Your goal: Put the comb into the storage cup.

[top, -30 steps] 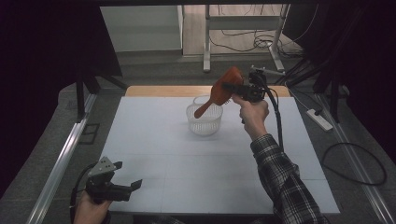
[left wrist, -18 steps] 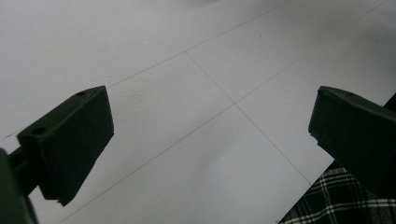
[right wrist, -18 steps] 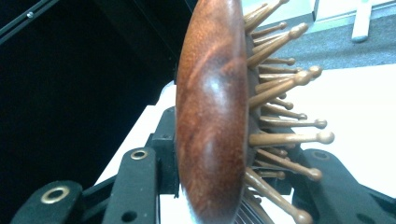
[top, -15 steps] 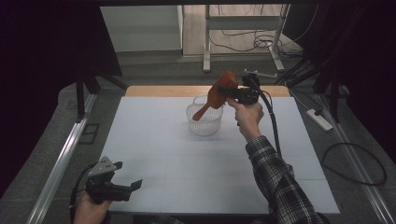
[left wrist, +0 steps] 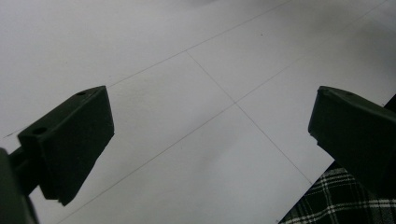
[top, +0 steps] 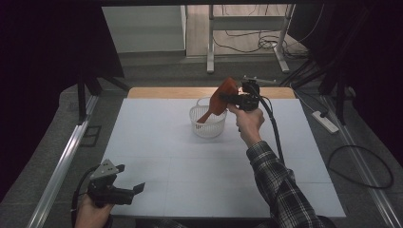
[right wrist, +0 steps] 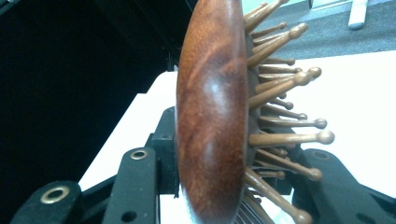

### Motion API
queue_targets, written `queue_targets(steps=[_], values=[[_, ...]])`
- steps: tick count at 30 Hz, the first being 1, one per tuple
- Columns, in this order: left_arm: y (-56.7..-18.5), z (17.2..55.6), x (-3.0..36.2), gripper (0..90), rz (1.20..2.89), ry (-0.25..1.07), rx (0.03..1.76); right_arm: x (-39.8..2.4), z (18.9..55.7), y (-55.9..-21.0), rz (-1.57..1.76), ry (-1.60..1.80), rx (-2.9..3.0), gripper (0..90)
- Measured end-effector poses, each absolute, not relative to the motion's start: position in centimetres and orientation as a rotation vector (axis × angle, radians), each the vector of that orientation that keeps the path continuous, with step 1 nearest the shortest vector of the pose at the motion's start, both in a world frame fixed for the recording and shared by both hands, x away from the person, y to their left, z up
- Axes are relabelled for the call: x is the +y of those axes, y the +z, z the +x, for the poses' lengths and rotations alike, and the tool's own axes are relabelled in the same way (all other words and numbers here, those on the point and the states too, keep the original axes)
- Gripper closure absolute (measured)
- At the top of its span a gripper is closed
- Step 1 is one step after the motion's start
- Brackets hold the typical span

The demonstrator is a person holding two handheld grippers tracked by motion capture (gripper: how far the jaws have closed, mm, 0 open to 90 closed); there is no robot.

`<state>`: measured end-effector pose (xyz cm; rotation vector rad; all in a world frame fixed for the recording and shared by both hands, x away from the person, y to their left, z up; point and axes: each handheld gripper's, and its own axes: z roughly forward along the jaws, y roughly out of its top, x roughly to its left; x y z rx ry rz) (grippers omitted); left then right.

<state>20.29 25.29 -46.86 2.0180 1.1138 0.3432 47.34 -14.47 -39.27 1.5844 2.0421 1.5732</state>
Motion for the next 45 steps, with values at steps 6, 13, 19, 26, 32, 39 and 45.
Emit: queue_targets(steps=[6, 13, 19, 26, 32, 39, 45], values=[[-46.9, 20.3, 25.2, 0.9, 2.020, 0.344, 1.116, -14.2, 47.4, -40.0, 1.592, 1.553, 2.054, 56.9], [-46.9, 20.3, 25.2, 0.9, 2.018, 0.346, 1.118, -13.8, 47.4, -40.7, 1.596, 1.535, 2.065, 56.8], [-46.9, 20.3, 25.2, 1.0, 2.020, 0.346, 1.118, -13.6, 47.3, -41.2, 1.593, 1.510, 2.066, 56.7], [-46.9, 20.3, 25.1, 1.0, 2.025, 0.344, 1.118, -13.9, 47.3, -41.6, 1.609, 1.523, 2.052, 56.2], [-46.9, 20.3, 25.1, 1.1, 2.028, 0.346, 1.119, -14.2, 47.4, -41.9, 1.624, 1.533, 2.042, 55.4], [-46.9, 20.4, 25.1, 1.1, 2.029, 0.346, 1.120, -14.7, 47.6, -42.4, 1.655, 1.557, 2.020, 54.2], [-46.9, 20.4, 25.0, 1.2, 2.037, 0.345, 1.118, -15.1, 47.6, -42.9, 1.673, 1.561, 1.991, 51.3]])
